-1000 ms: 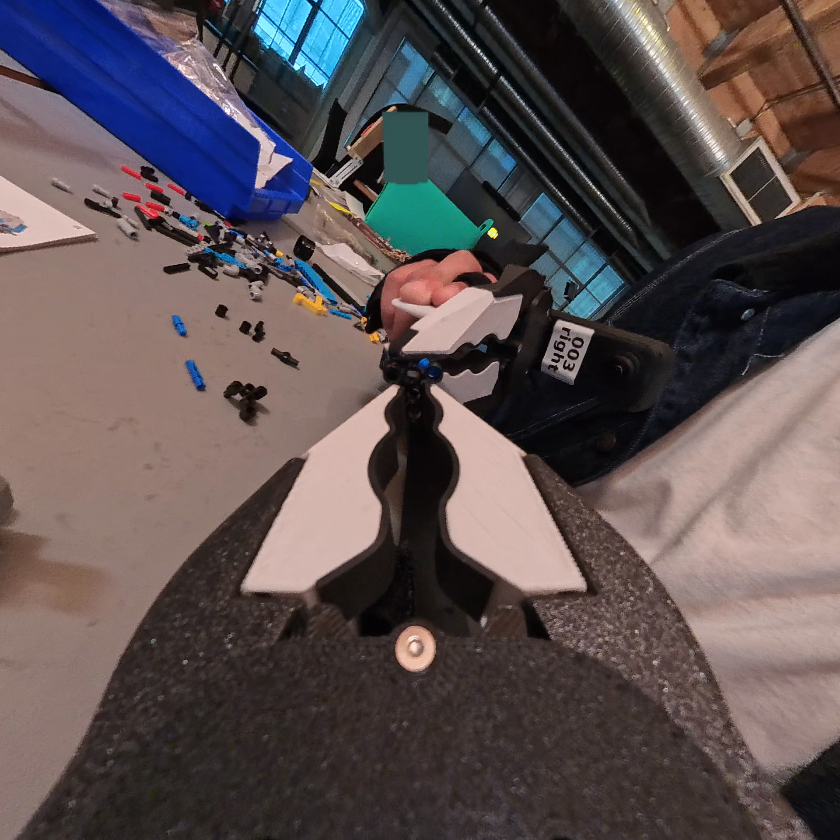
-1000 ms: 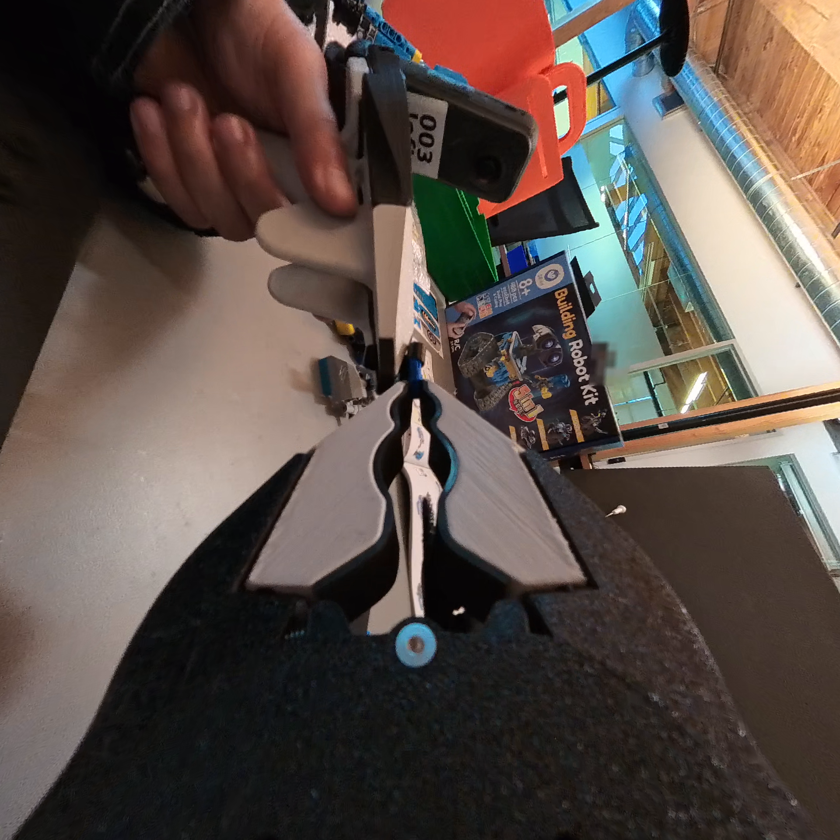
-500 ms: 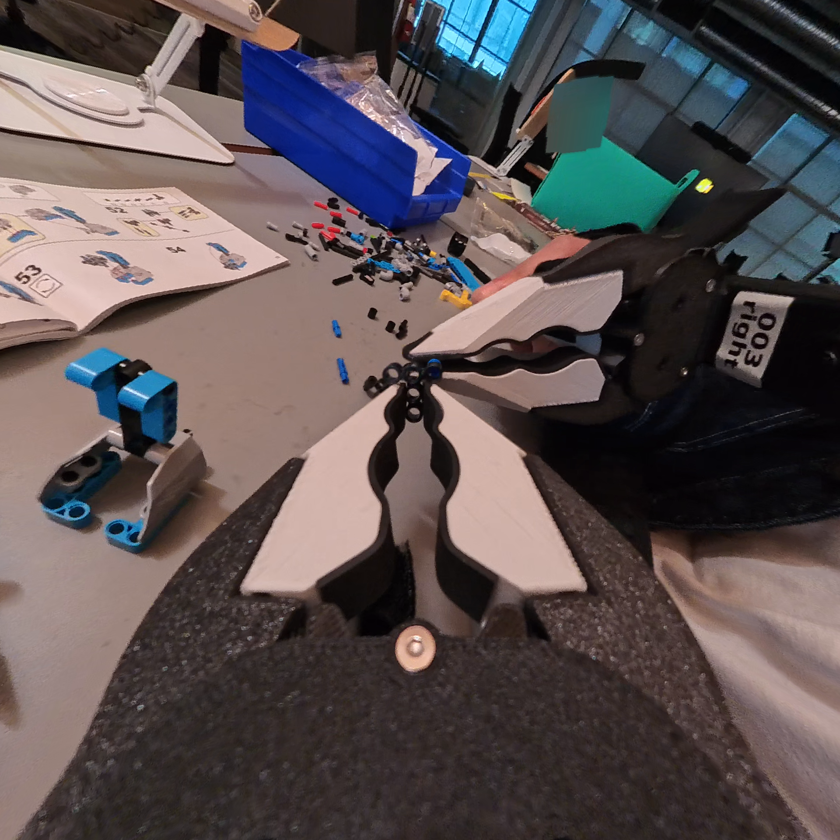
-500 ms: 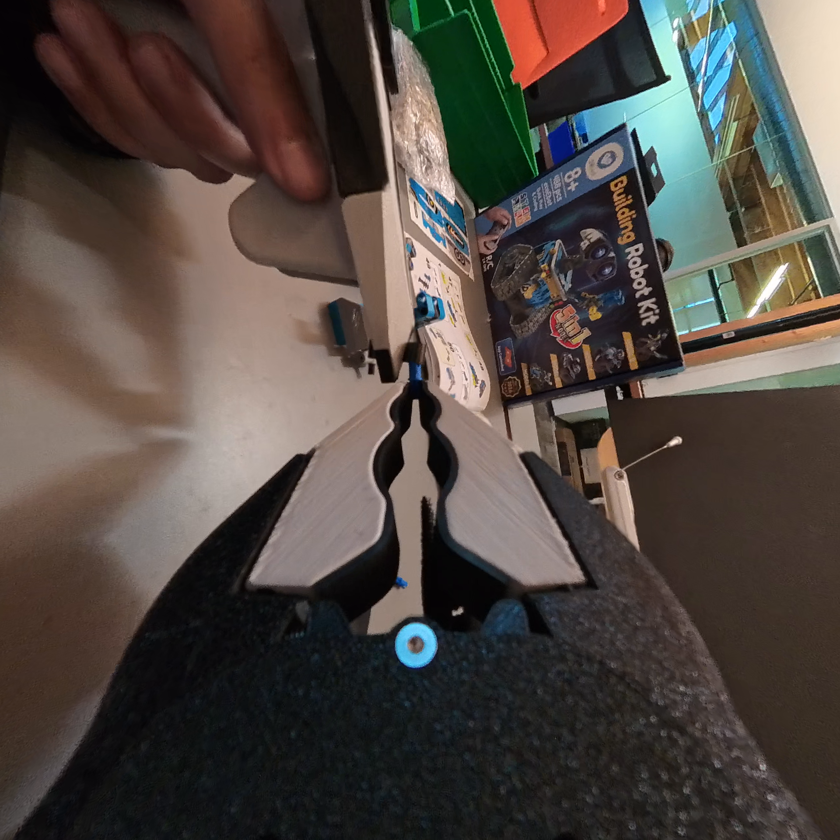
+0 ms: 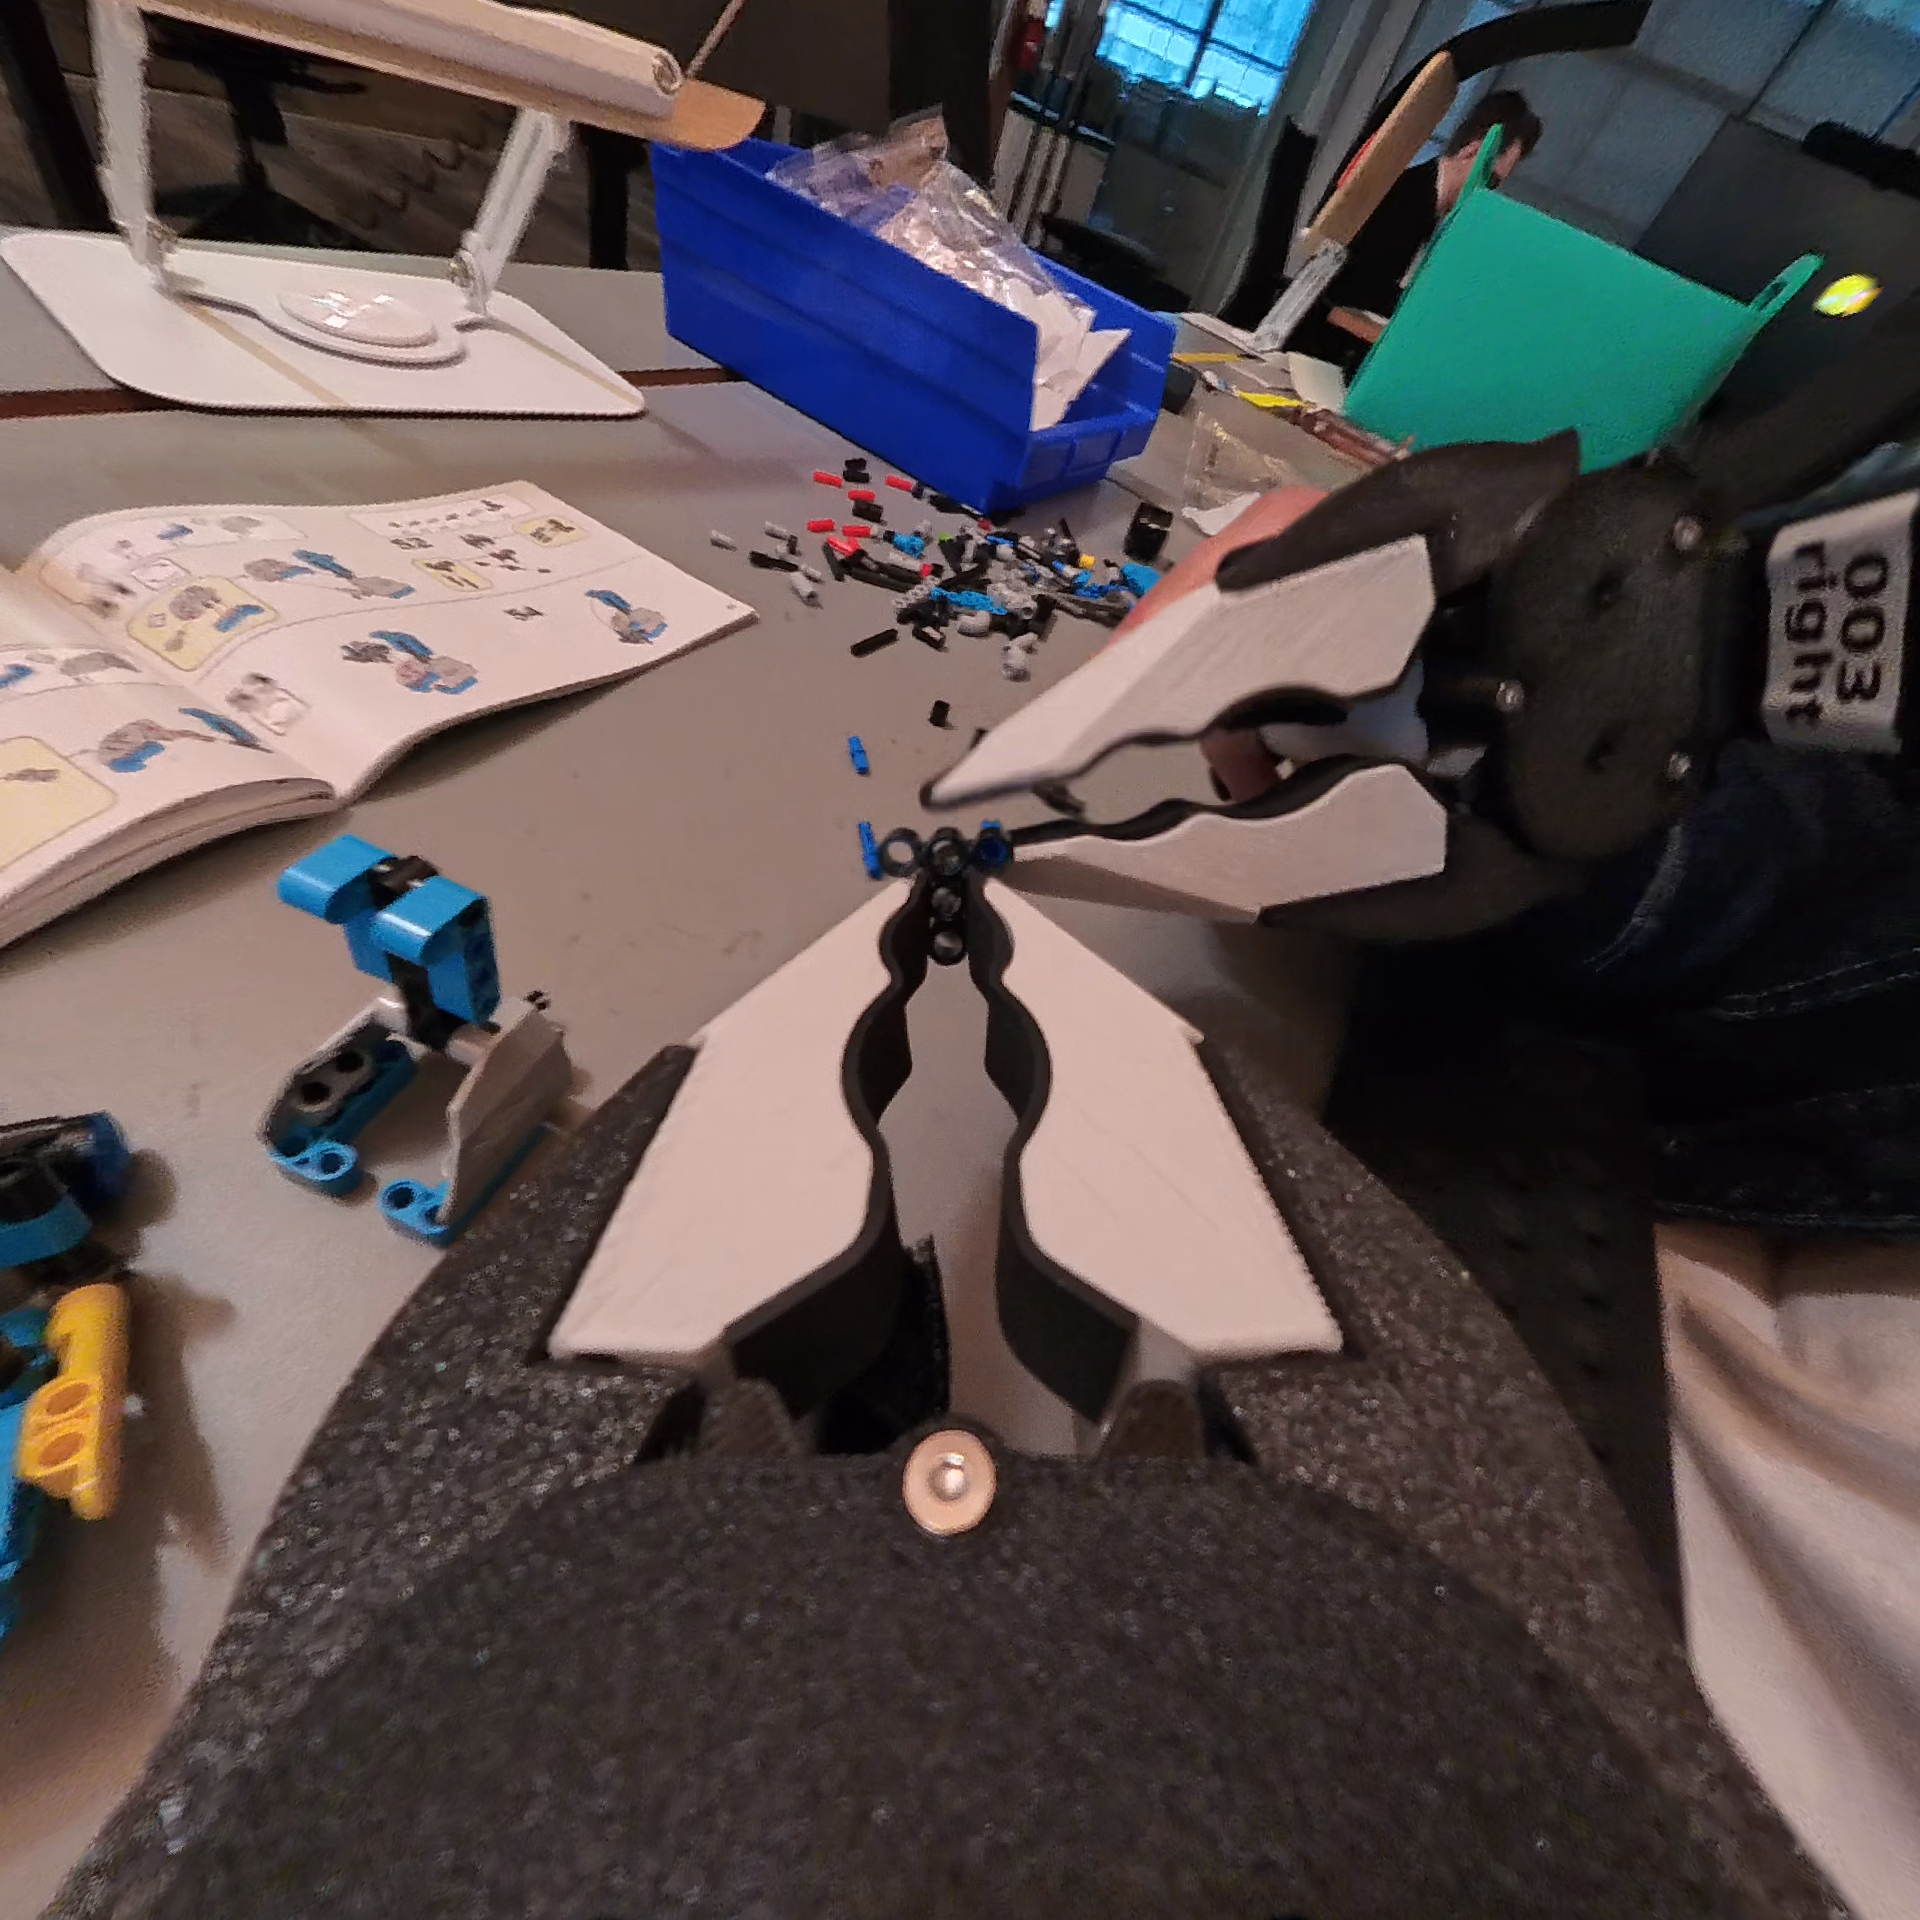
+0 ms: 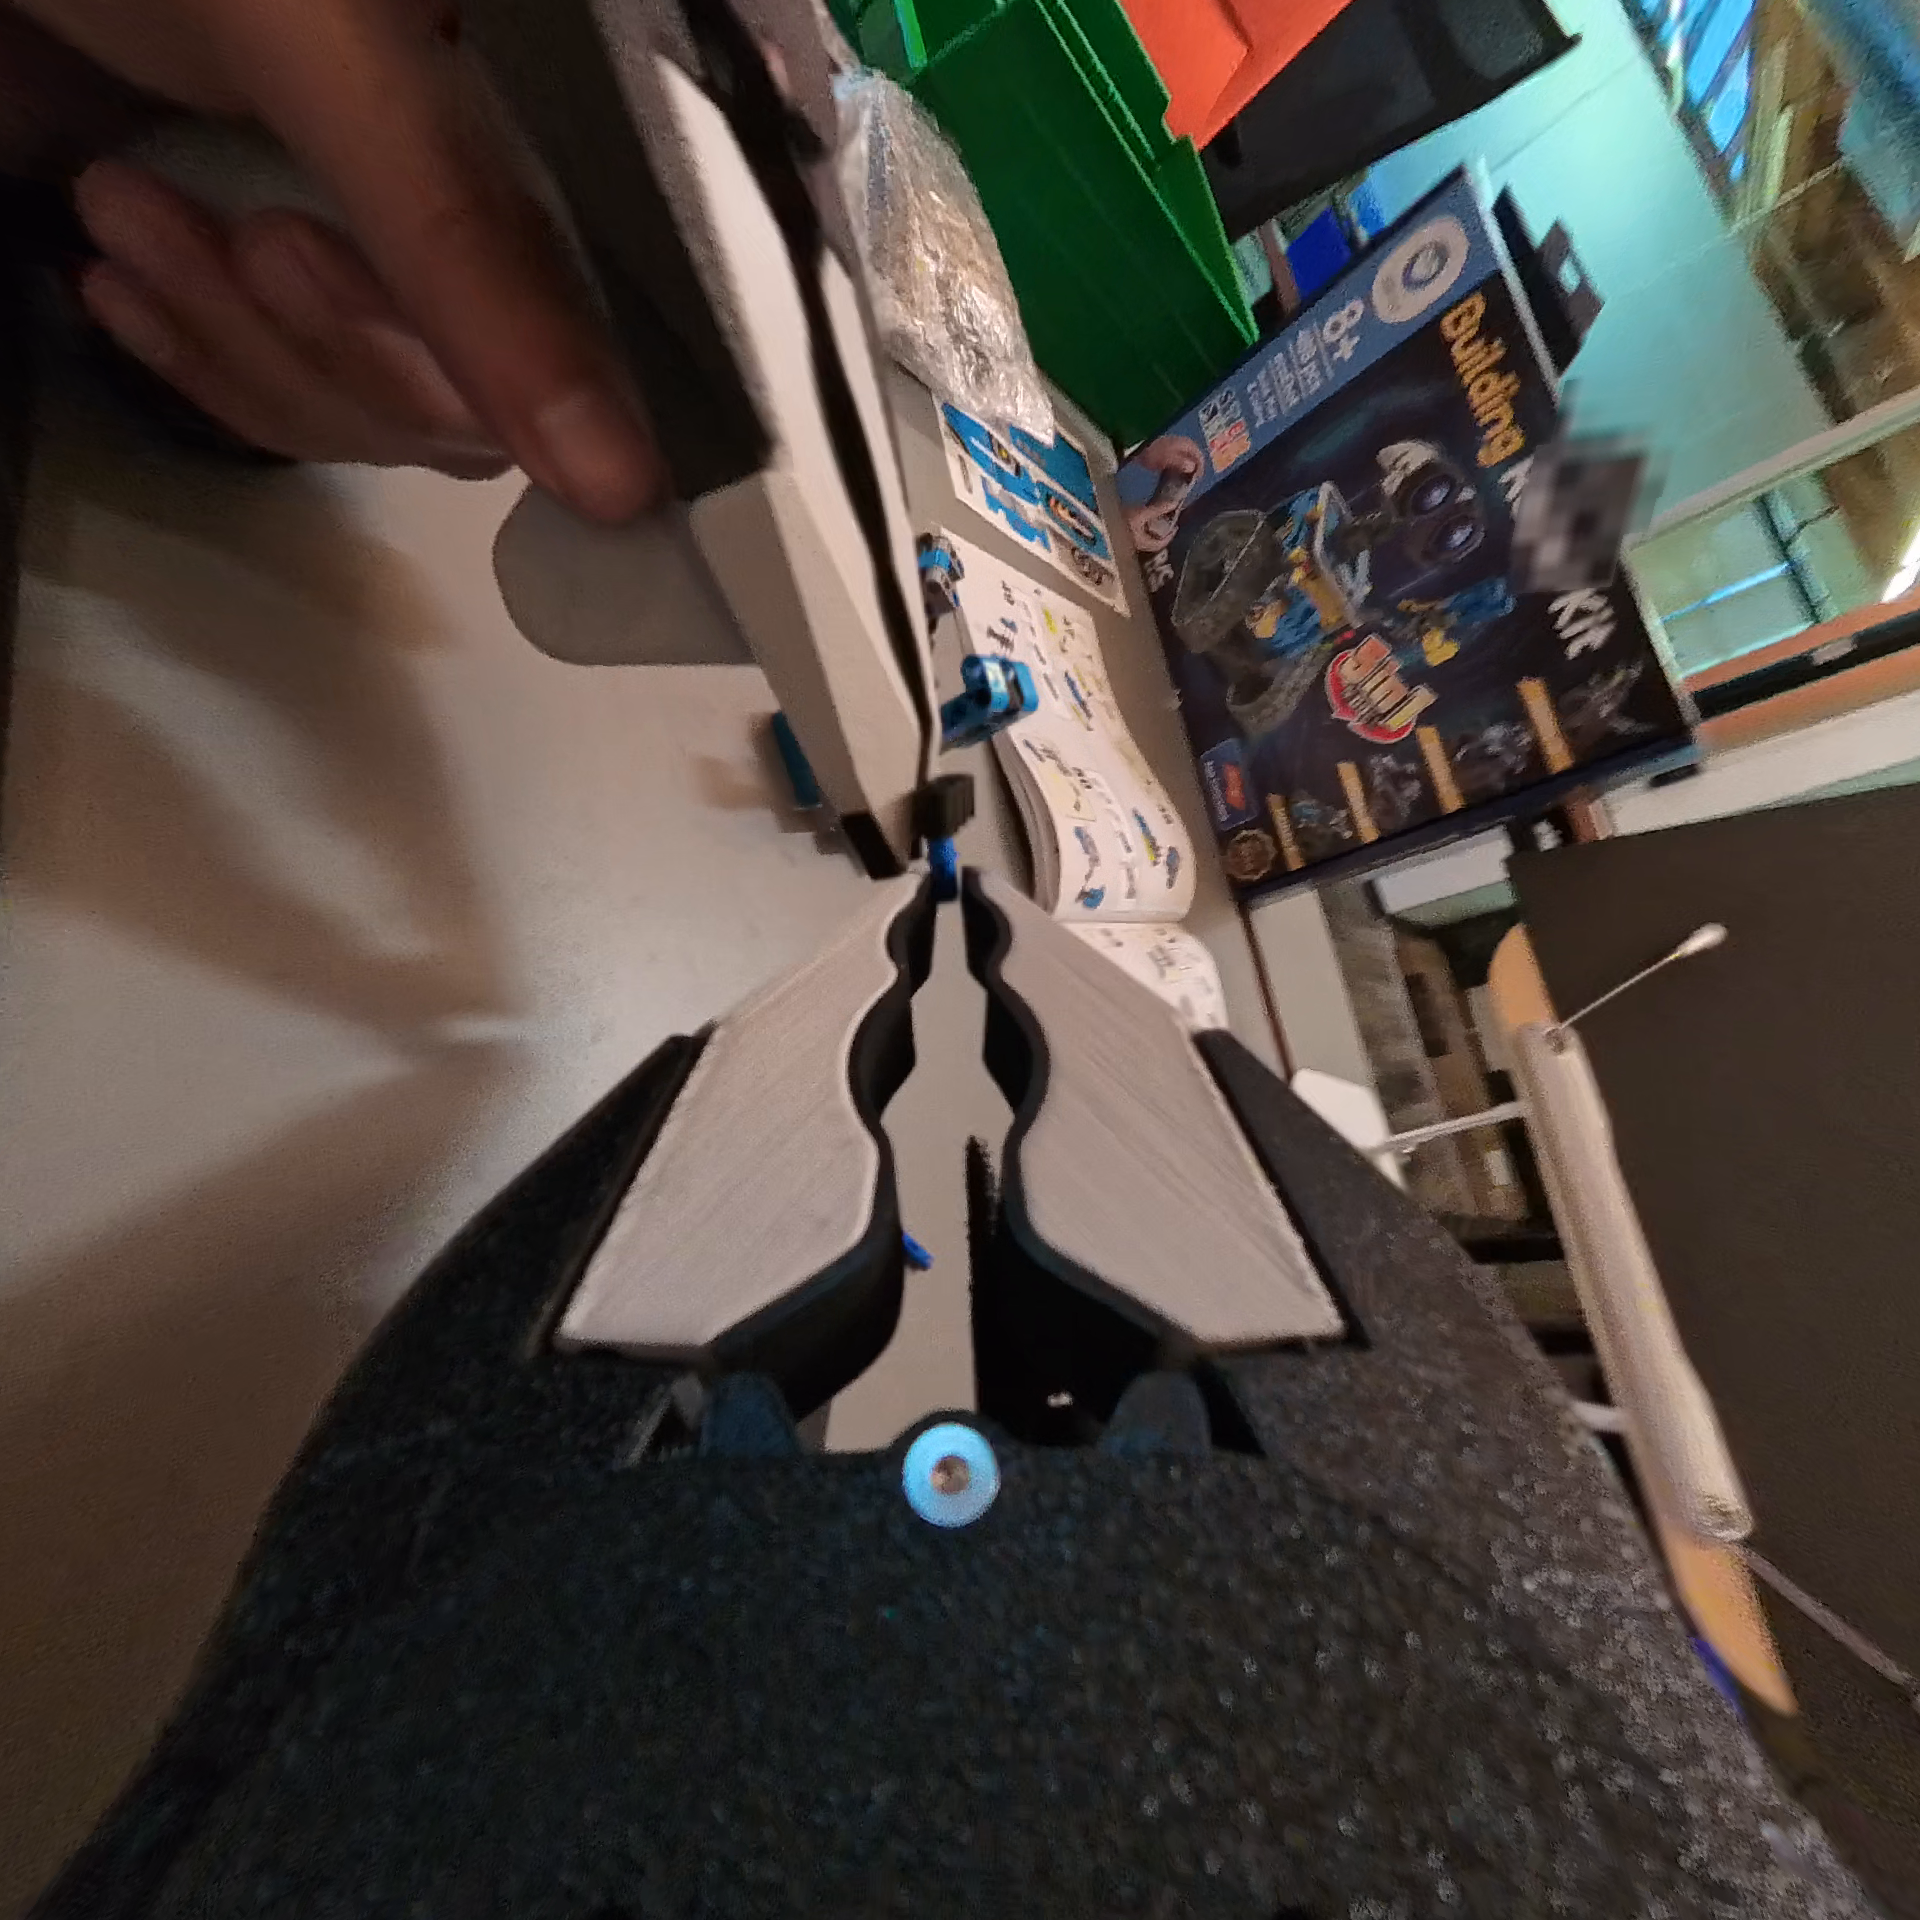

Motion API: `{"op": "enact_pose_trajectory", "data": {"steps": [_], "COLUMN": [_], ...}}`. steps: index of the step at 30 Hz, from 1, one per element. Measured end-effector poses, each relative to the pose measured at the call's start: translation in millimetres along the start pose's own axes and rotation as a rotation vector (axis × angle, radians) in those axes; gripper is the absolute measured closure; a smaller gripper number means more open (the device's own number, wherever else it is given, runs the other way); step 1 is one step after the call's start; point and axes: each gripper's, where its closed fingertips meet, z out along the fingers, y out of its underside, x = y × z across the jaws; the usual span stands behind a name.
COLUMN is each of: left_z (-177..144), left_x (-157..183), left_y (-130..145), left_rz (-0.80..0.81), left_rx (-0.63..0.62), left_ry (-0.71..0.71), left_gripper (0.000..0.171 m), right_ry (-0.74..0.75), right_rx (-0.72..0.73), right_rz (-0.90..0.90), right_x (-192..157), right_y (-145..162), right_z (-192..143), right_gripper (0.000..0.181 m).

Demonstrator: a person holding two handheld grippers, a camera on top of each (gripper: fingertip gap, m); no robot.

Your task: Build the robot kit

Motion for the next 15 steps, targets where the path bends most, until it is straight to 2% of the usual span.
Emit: {"op": "enact_pose_trajectory", "data": {"steps": [2, 4, 7, 10, 15], "left_z": [-5, -12, -20, -24, -23], "left_x": [-12, -19, -26, -24, -16], "left_y": [-6, -13, -25, -31, -35], "left_rz": [0.084, 0.207, 0.416, 0.553, 0.696], "left_rx": [0.024, 0.05, 0.072, 0.077, 0.074], "left_ry": [-0.104, -0.217, -0.394, -0.481, -0.543], "left_gripper": [0.165, 0.165, 0.165, 0.165, 0.165], "right_ry": [0.041, 0.03, -0.163, -0.266, -0.402], "right_rx": [-0.01, 0.012, 0.157, 0.29, 0.367], "right_rz": [0.111, 0.288, 0.718, 1.013, 1.176], "right_x": [13, 22, 17, 23, 17], "right_y": [13, 21, -2, -23, -40], "right_z": [0, -4, -6, -6, -3], "right_gripper": [0.163, 0.162, 0.152, 0.148, 0.148]}}
